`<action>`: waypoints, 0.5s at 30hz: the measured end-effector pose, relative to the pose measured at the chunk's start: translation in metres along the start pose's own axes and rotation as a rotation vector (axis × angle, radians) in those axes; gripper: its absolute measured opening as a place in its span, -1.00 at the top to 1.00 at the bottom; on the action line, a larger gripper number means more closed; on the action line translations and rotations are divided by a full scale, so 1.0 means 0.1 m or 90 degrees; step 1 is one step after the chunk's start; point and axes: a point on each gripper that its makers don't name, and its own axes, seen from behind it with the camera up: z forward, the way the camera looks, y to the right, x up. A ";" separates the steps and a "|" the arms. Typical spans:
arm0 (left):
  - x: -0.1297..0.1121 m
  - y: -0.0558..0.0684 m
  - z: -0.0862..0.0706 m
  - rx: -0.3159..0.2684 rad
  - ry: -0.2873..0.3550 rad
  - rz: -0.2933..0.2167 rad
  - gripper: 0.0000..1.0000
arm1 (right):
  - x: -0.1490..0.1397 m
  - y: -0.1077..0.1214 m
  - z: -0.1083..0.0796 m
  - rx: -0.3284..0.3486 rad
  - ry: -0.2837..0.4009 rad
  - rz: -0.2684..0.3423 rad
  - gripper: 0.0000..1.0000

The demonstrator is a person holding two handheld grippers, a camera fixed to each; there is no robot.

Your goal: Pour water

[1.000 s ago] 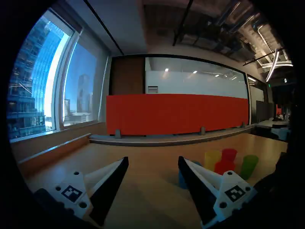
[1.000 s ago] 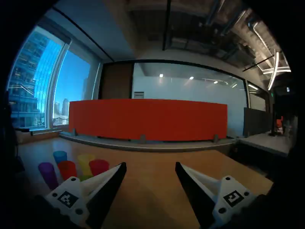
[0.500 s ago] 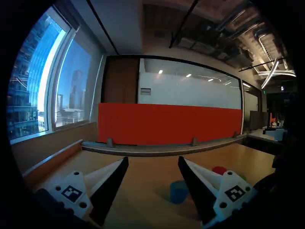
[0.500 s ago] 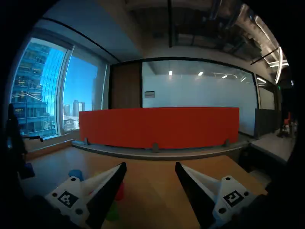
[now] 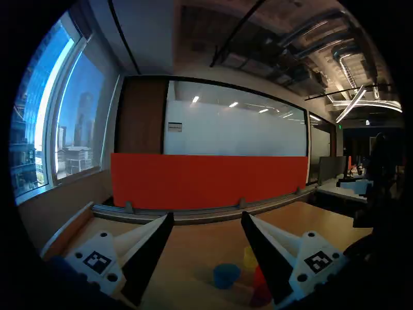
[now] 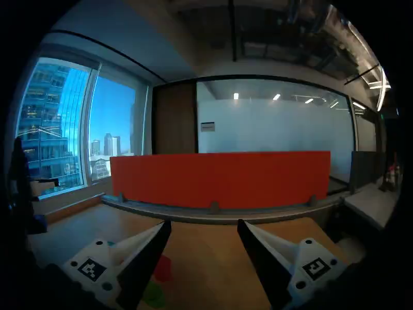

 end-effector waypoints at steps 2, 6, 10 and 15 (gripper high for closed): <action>0.07 0.02 0.00 -0.009 0.001 0.001 -0.93 | 0.03 -0.01 0.00 0.006 -0.001 -0.003 -0.98; 0.13 0.08 0.03 -0.031 0.001 -0.001 -0.93 | 0.03 -0.05 0.01 0.019 -0.003 -0.015 -0.98; 0.13 0.11 0.04 -0.052 -0.004 -0.010 -0.94 | 0.02 -0.12 0.00 0.045 -0.006 -0.027 -0.98; 0.11 0.17 0.06 -0.088 -0.004 -0.015 -0.93 | 0.07 -0.27 -0.02 0.099 0.001 -0.037 -0.98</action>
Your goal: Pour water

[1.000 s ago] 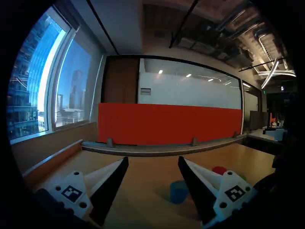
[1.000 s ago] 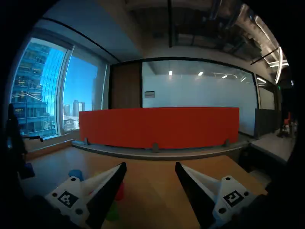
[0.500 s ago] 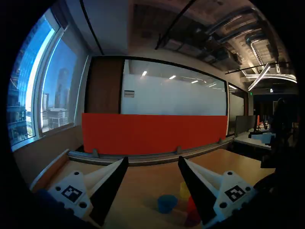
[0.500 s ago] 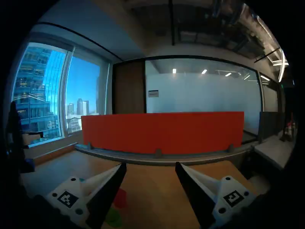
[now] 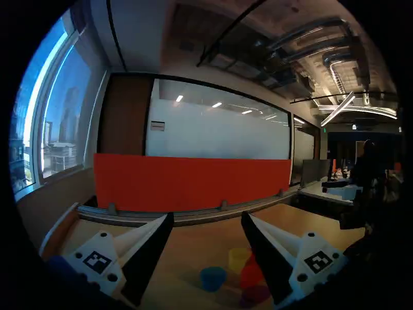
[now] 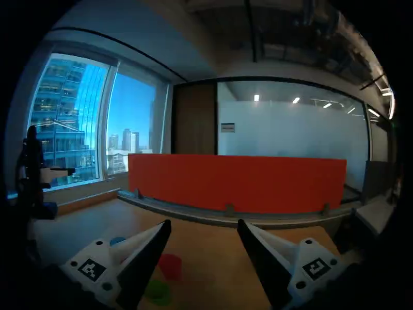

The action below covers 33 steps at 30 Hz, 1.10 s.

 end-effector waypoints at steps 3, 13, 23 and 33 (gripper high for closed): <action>-0.02 0.06 0.02 -0.026 -0.001 0.002 -0.94 | 0.03 -0.09 0.00 0.033 0.002 -0.009 -0.98; -0.17 0.25 0.03 -0.113 -0.022 0.020 -0.94 | 0.10 -0.39 0.00 0.120 0.003 -0.016 -0.98; -0.38 0.28 0.09 -0.144 -0.060 0.038 -0.94 | -0.15 -0.57 0.03 0.162 -0.042 -0.032 -0.98; -0.60 0.30 0.14 -0.181 -0.103 0.041 -0.93 | -0.41 -0.78 0.00 0.212 -0.089 -0.048 -0.98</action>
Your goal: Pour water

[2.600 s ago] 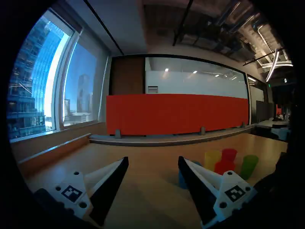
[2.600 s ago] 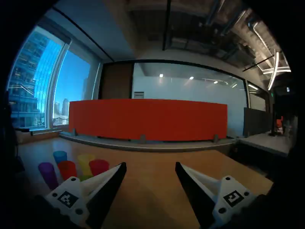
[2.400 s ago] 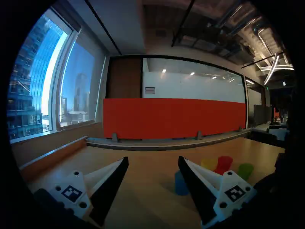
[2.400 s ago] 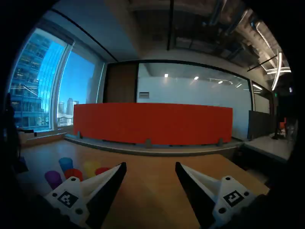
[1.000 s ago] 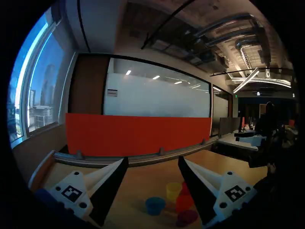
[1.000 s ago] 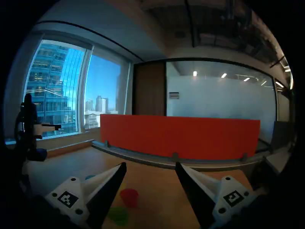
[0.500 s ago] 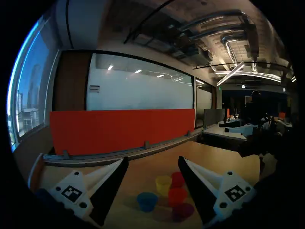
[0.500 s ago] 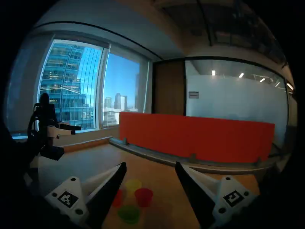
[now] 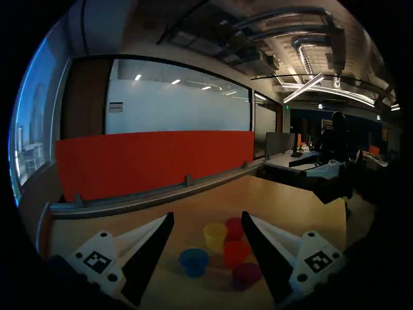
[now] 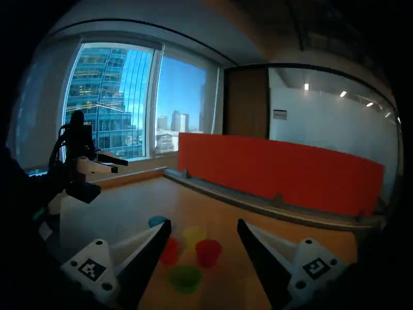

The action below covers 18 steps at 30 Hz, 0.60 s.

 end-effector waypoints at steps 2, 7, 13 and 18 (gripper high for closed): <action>-0.06 -0.01 0.02 -0.005 -0.008 0.001 -0.93 | -0.07 -0.03 0.00 0.008 -0.012 -0.002 -0.98; -0.24 -0.04 0.06 -0.011 -0.033 -0.001 -0.93 | -0.27 -0.03 0.02 0.014 -0.041 -0.011 -0.98; -0.47 -0.06 0.12 -0.015 -0.064 0.004 -0.93 | -0.55 -0.06 0.05 0.018 -0.078 -0.030 -0.98; -0.70 -0.12 0.19 -0.013 -0.094 0.003 -0.94 | -0.79 -0.10 0.09 0.026 -0.106 -0.038 -0.98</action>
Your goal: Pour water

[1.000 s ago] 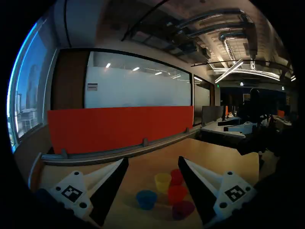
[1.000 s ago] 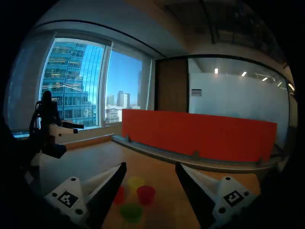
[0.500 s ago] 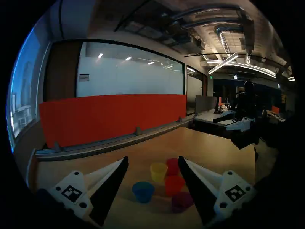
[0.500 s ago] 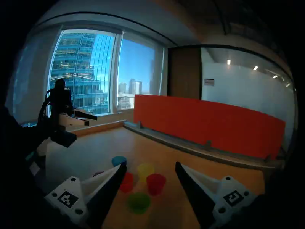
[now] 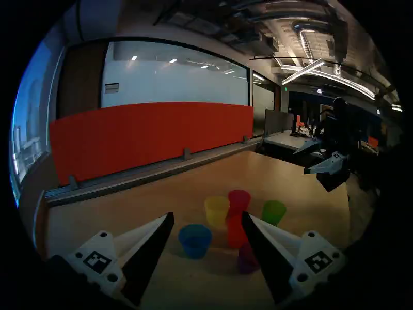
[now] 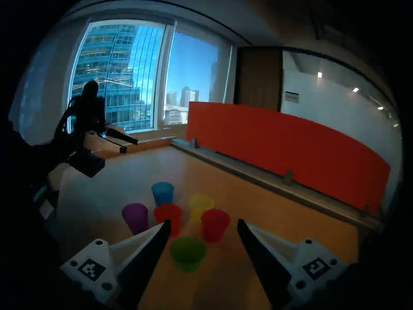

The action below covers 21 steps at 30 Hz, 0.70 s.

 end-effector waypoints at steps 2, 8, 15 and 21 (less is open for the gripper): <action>-0.08 -0.01 0.04 -0.002 -0.012 0.001 -0.94 | -0.09 -0.03 0.04 0.005 -0.010 0.000 -0.98; -0.29 -0.04 0.15 -0.001 -0.042 0.013 -0.93 | -0.31 -0.07 0.14 0.014 -0.037 0.007 -0.99; -0.55 -0.04 0.26 -0.010 -0.081 0.012 -0.93 | -0.54 -0.11 0.25 0.026 -0.065 0.016 -0.99; -0.77 -0.07 0.34 -0.013 -0.115 0.014 -0.93 | -0.69 -0.16 0.35 0.037 -0.082 0.023 -0.98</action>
